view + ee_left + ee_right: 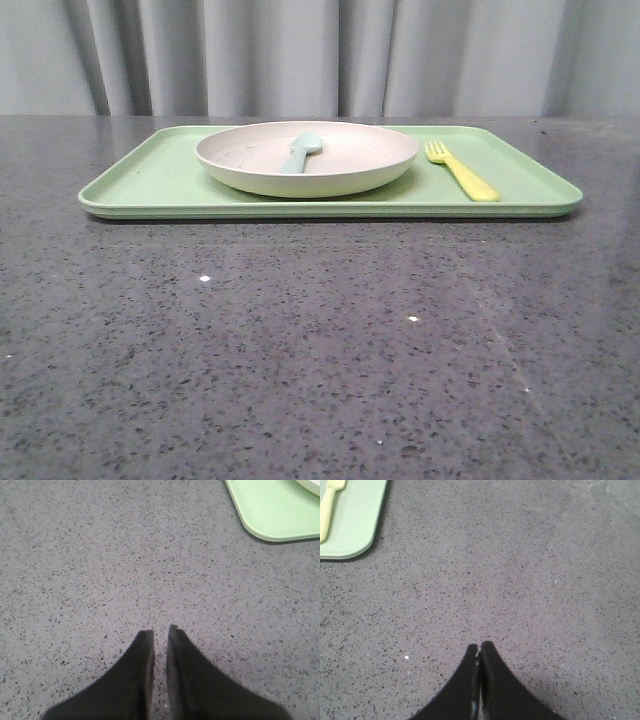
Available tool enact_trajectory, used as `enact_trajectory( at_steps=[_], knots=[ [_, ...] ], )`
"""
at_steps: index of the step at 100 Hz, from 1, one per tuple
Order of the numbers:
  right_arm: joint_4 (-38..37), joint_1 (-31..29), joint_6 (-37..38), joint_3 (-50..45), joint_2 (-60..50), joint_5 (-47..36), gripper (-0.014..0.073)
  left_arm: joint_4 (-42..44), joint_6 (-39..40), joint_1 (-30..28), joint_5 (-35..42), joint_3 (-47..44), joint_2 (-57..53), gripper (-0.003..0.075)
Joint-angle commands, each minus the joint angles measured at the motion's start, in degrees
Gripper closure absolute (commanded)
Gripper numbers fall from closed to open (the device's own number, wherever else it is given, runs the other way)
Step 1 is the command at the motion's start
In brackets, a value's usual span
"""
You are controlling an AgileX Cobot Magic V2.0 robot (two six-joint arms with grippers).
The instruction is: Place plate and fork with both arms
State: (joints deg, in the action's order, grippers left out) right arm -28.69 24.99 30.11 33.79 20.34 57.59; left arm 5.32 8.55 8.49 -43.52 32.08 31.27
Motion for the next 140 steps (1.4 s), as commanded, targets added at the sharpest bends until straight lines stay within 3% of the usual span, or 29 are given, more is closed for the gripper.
enact_trajectory(
  at_steps=[1,98,112,131,140],
  knots=[
    [-2.6,-0.3,-0.7,1.3,0.4,-2.8,0.0712,-0.2,0.6,-0.1,3.5,1.6,0.2,0.0741],
    [-2.6,-0.3,-0.7,1.3,0.4,-2.8,0.0712,0.5,0.6,-0.1,4.1,1.6,0.2,0.0741],
    [-2.6,-0.3,-0.7,1.3,0.4,-2.8,0.0712,1.2,0.6,-0.1,14.2,0.8,0.2,0.0741],
    [-2.6,-0.3,-0.7,1.3,0.4,-2.8,0.0712,1.2,0.6,-0.1,39.1,-6.9,-1.6,0.0741],
    [-2.6,-0.3,-0.7,1.3,0.4,-2.8,0.0712,1.2,0.6,-0.1,45.7,-11.9,-4.2,0.0741]
  ],
)
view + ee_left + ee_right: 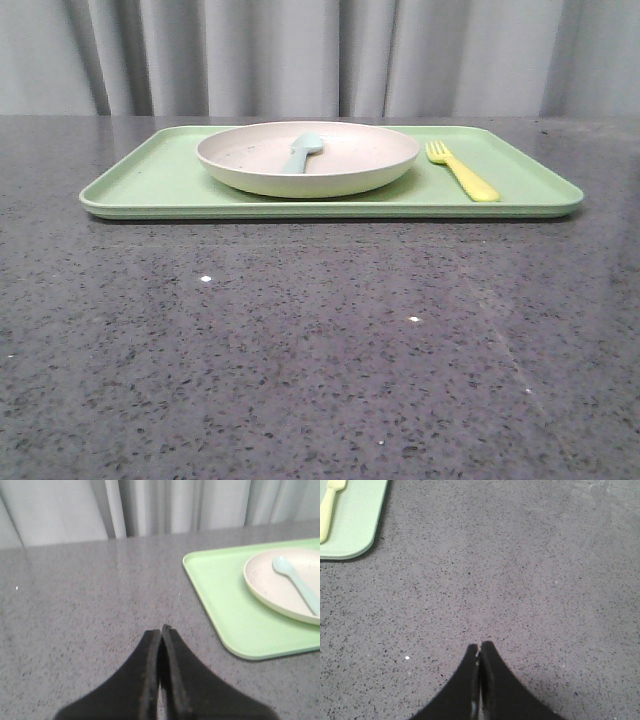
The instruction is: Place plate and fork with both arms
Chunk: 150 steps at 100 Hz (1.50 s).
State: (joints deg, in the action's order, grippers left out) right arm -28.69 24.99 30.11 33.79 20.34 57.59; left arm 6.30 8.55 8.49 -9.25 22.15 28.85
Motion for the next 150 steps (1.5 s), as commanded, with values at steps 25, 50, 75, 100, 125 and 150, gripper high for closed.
enact_trajectory(
  at_steps=[25,50,75,100,125,150],
  knots=[
    [-2.6,-0.3,-0.7,1.3,0.4,-2.8,0.0712,0.3,0.6,-0.1,13.6,-14.0,-13.6,0.0741],
    [-2.6,-0.3,-0.7,1.3,0.4,-2.8,0.0712,-0.9,0.5,-0.7,13.6,-22.7,-26.6,0.0741],
    [-2.6,-0.3,-0.7,1.3,0.4,-2.8,0.0712,-0.9,-1.1,-5.4,8.7,-22.9,-30.8,0.0741],
    [-2.6,-0.3,-0.7,1.3,0.4,-2.8,0.0712,-0.7,-1.2,-6.5,9.2,-22.9,-30.8,0.0741],
    [-2.6,-0.3,-0.7,1.3,0.4,-2.8,0.0712,-0.7,-1.2,-6.5,9.2,-22.9,-30.8,0.0741],
    [-2.6,-0.3,-0.7,1.3,0.4,-2.8,0.0712,-0.7,-1.2,-6.5,9.2,-22.9,-30.8,0.0741]
  ],
)
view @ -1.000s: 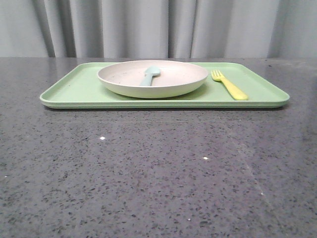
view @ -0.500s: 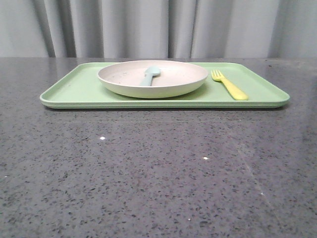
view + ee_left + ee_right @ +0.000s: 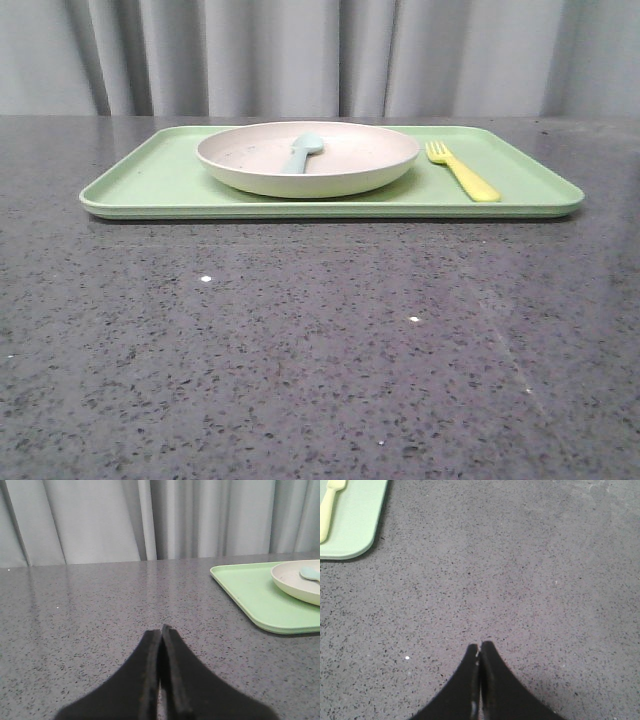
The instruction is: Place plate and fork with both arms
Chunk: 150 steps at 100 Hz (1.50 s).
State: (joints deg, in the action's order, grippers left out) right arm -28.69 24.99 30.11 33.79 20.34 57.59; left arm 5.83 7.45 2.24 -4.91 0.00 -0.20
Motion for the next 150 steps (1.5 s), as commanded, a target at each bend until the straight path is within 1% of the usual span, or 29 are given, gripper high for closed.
enact_trajectory(
  at_steps=[1,91,104,121,131,138,150],
  knots=[
    [-2.6,-0.3,-0.7,1.3,0.4,-2.8,0.0712,-0.2,-0.1,-0.2,4.9,-0.7,-1.8,0.0741],
    [-3.2,-0.3,-0.8,1.3,0.4,-2.8,0.0712,-0.2,-0.1,-0.2,4.9,-0.7,-1.8,0.0741],
    [-3.5,-0.4,-0.8,0.2,-0.2,-6.9,0.0712,-0.2,-0.1,-0.2,4.9,-0.7,-1.8,0.0741],
    [-2.8,-4.0,-0.8,-4.7,-4.4,-17.1,0.0712,-0.2,-0.1,-0.2,4.9,-0.7,-1.8,0.0741],
    [-0.5,-7.5,-1.9,-7.2,-8.3,-19.6,0.0712,-0.2,-0.1,-0.2,4.9,-0.7,-1.8,0.0741],
    [2.3,-10.0,-4.4,-8.7,-10.9,-20.5,0.0712,-0.2,-0.1,-0.2,4.9,-0.7,-1.8,0.0741],
    [8.8,-13.8,-13.2,-11.4,-14.9,-21.0,0.0712,-0.2,-0.1,-0.2,4.9,-0.7,-1.8,0.0741]
  ],
)
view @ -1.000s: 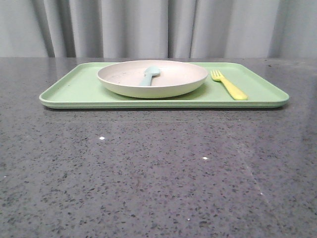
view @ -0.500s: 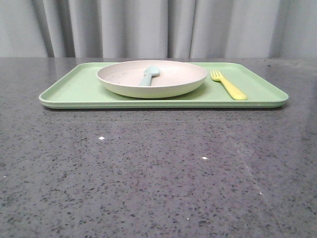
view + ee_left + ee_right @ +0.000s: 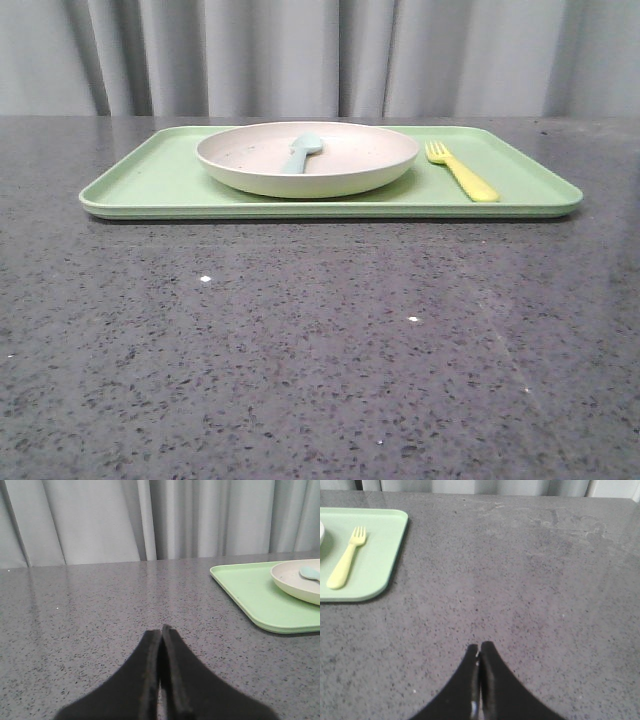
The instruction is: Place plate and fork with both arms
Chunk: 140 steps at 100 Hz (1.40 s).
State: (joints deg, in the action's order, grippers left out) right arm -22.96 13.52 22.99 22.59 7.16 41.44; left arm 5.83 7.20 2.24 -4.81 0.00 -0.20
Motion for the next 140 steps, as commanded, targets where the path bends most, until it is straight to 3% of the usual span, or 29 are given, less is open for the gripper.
enact_trajectory(
  at_steps=[1,22,36,74,95,140],
  knots=[
    [3.9,-2.6,-7.3,-0.4,-1.9,-5.0,0.0712,-0.2,0.2,-0.2,4.8,-0.7,-1.8,0.0741],
    [17.5,-7.7,-23.0,-6.2,-8.6,-14.4,0.0712,-0.2,0.2,-0.2,4.8,-0.7,-1.8,0.0741],
    [23.0,-11.4,-25.6,-10.2,-9.0,-20.6,0.0712,-0.2,0.2,-0.2,4.8,-0.7,-1.8,0.0741],
    [21.6,-12.6,-25.2,-21.8,-9.1,-37.6,0.0712,-0.2,0.2,-0.2,4.8,-0.7,-1.8,0.0741],
    [16.6,-12.6,-18.8,-23.8,-9.1,-38.1,0.0712,-0.2,0.2,-0.2,4.8,-0.7,-1.8,0.0741],
    [18.0,-12.5,-19.9,-23.8,-9.1,-38.8,0.0712,-0.2,0.2,-0.2,4.8,-0.7,-1.8,0.0741]
  ],
)
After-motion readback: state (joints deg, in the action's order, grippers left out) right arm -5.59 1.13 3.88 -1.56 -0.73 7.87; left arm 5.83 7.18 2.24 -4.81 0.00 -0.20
